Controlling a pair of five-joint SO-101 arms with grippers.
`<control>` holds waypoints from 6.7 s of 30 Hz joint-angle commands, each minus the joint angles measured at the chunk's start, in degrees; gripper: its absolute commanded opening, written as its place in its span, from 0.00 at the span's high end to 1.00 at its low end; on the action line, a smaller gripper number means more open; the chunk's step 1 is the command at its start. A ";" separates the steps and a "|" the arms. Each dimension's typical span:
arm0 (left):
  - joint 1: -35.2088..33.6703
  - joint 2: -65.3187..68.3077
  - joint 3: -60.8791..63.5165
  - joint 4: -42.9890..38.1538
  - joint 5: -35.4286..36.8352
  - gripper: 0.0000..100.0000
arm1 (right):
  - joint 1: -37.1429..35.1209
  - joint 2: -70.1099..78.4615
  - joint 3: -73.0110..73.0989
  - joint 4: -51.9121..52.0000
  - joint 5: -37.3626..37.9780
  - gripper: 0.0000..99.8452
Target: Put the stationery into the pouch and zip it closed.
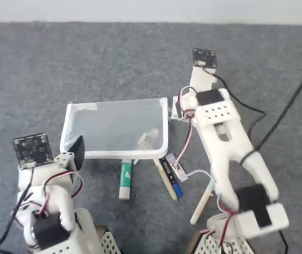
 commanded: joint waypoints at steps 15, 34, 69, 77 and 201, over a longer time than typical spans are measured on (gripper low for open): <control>-3.43 0.00 4.88 -1.76 10.20 0.66 | -12.97 18.24 -24.18 5.14 0.00 0.99; -4.92 -0.09 6.02 -1.76 10.02 0.66 | -13.05 12.26 -30.51 13.85 0.53 0.99; -5.01 -0.09 6.11 -1.76 10.11 0.66 | -22.29 16.84 -15.74 -5.49 -2.55 0.91; -5.01 -0.09 6.11 -1.76 10.11 0.66 | -18.68 17.71 -15.82 -6.02 -2.90 0.85; -5.01 0.35 -13.67 -2.02 10.20 0.61 | -25.54 -20.35 -37.45 30.64 43.69 0.99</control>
